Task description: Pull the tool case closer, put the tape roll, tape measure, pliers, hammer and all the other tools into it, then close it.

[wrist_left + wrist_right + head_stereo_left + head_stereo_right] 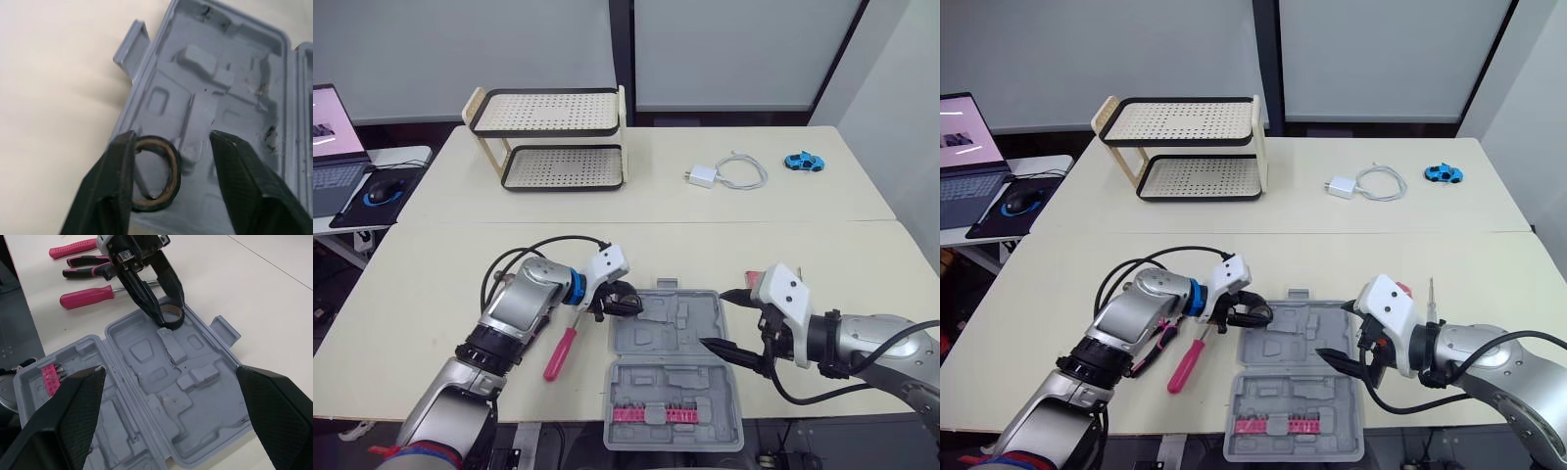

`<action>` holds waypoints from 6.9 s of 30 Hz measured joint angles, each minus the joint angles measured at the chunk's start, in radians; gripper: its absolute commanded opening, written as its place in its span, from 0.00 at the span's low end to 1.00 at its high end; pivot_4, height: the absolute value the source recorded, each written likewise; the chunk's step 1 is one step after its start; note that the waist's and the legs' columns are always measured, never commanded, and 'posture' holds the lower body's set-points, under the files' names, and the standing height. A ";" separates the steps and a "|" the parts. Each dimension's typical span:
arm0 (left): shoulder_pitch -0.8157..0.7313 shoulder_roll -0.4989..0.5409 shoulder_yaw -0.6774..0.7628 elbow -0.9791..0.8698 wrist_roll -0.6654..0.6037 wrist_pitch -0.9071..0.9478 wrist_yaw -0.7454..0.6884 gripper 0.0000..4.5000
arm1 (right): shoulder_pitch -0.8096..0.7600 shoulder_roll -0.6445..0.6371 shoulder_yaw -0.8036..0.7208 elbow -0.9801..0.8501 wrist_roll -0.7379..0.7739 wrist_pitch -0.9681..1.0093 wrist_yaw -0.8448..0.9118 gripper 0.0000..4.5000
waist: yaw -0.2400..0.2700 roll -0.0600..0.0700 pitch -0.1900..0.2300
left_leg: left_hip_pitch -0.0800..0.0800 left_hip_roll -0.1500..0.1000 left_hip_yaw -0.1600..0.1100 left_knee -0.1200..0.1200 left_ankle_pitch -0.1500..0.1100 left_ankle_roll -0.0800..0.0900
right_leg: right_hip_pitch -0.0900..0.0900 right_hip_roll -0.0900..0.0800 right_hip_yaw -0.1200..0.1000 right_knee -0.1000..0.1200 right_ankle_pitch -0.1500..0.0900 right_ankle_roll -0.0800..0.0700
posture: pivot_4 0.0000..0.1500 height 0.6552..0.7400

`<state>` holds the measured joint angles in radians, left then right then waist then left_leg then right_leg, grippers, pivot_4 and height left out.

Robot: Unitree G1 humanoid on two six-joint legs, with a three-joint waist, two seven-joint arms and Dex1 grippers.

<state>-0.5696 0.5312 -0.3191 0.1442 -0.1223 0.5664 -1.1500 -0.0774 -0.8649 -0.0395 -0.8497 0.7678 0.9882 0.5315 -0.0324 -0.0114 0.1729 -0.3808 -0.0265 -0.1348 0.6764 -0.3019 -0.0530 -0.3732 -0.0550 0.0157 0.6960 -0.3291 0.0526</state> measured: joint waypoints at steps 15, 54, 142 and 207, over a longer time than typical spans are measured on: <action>0.027 0.009 0.052 0.075 -0.058 -0.243 -0.059 0.15 | -0.013 0.002 0.002 0.000 -0.004 -0.003 -0.001 1.00 | 0.002 0.000 0.000 | 0.000 0.000 0.000 0.000 0.000 0.000 | 0.000 0.000 0.000 -0.001 0.000 0.000 | 1.00 1.00; 0.027 -0.031 0.110 0.226 -0.040 -0.409 -0.046 0.15 | -0.058 0.016 -0.029 -0.004 0.031 -0.005 -0.009 1.00 | -0.001 -0.001 -0.001 | 0.000 0.002 -0.001 0.000 0.000 0.000 | 0.000 0.000 0.000 0.000 0.000 0.000 | 1.00 1.00; 0.211 0.199 0.146 -0.383 -0.293 -0.219 -0.104 1.00 | 0.176 0.339 -0.062 0.423 -0.562 -0.206 -0.162 0.72 | 0.001 0.002 -0.004 | 0.018 0.002 0.004 -0.015 -0.001 0.001 | 0.017 0.000 0.002 -0.016 -0.001 -0.001 | 1.00 1.00; 0.326 0.232 0.059 -0.506 -0.231 -0.272 -0.219 1.00 | 0.611 0.468 -0.132 0.004 -0.390 0.137 -0.208 0.01 | 0.003 0.005 -0.003 | 0.017 0.003 0.002 -0.016 -0.001 0.001 | 0.017 0.001 0.002 -0.016 -0.001 -0.001 | 1.00 1.00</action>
<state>-0.2432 0.7633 -0.2596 -0.3621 -0.3530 0.2948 -1.3691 0.5339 -0.3967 -0.1711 -0.8457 0.3773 1.1251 0.3235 -0.0295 -0.0061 0.1694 -0.3637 -0.0238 -0.1325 0.6606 -0.3029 -0.0521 -0.3564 -0.0538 0.0177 0.6801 -0.3299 0.0516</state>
